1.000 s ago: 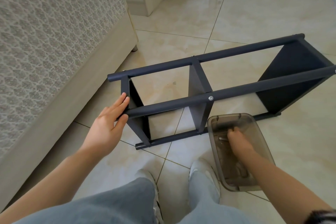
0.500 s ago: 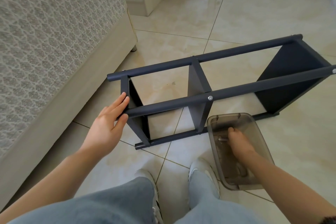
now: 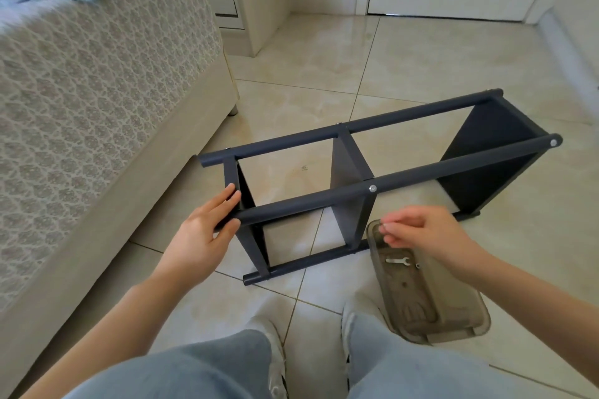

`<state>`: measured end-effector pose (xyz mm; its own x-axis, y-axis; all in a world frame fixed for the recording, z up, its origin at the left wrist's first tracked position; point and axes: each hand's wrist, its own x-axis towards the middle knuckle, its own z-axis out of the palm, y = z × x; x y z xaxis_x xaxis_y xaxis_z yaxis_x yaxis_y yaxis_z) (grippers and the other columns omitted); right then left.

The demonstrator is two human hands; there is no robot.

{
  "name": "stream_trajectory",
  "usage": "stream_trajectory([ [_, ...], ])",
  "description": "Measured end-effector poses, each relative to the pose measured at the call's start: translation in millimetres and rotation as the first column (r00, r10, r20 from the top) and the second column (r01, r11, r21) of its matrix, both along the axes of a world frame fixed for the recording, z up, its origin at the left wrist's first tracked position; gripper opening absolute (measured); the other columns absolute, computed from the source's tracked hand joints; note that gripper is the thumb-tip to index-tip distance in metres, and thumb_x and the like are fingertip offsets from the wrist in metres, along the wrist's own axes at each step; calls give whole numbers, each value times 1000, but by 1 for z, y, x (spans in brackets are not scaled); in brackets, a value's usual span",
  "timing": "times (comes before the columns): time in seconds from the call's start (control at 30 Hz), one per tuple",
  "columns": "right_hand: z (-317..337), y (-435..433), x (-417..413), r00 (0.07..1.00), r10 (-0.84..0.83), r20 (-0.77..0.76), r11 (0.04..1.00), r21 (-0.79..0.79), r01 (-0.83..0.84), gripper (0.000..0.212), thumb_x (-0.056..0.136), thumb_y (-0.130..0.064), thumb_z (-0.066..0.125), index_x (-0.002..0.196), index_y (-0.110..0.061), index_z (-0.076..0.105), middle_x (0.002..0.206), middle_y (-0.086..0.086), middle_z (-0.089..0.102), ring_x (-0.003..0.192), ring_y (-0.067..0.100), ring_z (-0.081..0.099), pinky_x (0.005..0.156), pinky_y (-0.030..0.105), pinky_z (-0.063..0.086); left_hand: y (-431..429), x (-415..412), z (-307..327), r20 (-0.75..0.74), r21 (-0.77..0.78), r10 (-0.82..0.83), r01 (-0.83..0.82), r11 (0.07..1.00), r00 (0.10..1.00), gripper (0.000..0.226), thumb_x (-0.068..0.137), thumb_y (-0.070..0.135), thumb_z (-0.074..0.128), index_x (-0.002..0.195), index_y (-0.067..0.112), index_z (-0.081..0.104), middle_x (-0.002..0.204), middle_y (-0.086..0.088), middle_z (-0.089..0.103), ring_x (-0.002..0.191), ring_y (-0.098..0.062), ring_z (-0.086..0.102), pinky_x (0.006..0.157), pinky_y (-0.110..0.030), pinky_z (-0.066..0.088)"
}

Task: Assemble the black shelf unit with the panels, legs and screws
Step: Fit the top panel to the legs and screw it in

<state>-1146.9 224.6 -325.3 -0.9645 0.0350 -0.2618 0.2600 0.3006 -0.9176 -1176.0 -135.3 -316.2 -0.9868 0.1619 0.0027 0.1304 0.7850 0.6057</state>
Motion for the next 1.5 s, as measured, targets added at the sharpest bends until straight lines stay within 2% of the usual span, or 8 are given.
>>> stream_trajectory([
  [0.23,68,-66,-32,983,182,-30,975,-120,-184,11,87,-5,68,97,-7,72,85,6,76,79,19,74,67,22,58,-6,-7,3,-47,-67,-99,96,993,994,50,102,34,49,150,37,37,150,34,24,139,10,23,109,-9,18],
  [0.43,66,-126,-92,941,333,-57,942,-27,-334,9,89,-7,68,96,-3,72,85,6,76,75,19,73,66,23,58,-22,-20,0,-95,-63,-198,193,979,976,54,95,57,48,145,37,45,139,40,35,126,8,37,101,-1,22],
  [0.6,43,-154,-129,843,526,111,841,85,-535,7,89,-18,69,93,-15,74,84,-5,76,74,4,69,65,17,53,-31,-31,-4,-164,-151,-304,280,948,939,55,95,55,47,145,30,48,139,22,42,126,3,37,101,-20,34],
  [0.73,25,-164,-148,739,614,277,756,64,-652,5,85,-24,74,89,-26,76,90,-7,75,92,11,69,91,28,54,-32,-39,-10,-197,-169,-374,345,923,906,52,96,50,50,139,22,52,157,13,34,149,-14,26,117,-26,24],
  [0.83,19,-173,-158,686,626,370,750,-46,-660,12,84,-16,73,96,-15,76,100,7,75,98,22,70,96,33,53,-32,-46,-11,-180,-121,-409,392,912,895,52,96,49,51,138,18,53,163,9,28,153,-18,16,121,-30,19],
  [1.0,9,-192,-156,627,665,406,737,-217,-640,7,89,-3,64,93,-6,68,81,7,71,72,13,67,63,18,55,-31,-38,-23,-210,-51,-401,400,915,892,55,99,48,49,135,8,56,162,-1,32,152,-23,22,121,-34,24],
  [1.07,4,-195,-152,630,664,403,746,-290,-600,7,89,-1,62,89,-6,66,75,5,70,67,11,66,59,16,53,-31,-33,-27,-235,-57,-396,394,917,888,56,100,49,47,134,6,57,161,-4,34,151,-26,24,121,-37,26],
  [1.5,-3,-198,-126,541,742,397,670,-413,-617,13,88,3,62,80,-7,65,72,8,67,66,15,66,65,19,56,-31,-3,-36,-328,-38,-358,367,930,874,52,100,47,48,132,7,53,154,-18,41,148,-34,30,119,-47,30],
])
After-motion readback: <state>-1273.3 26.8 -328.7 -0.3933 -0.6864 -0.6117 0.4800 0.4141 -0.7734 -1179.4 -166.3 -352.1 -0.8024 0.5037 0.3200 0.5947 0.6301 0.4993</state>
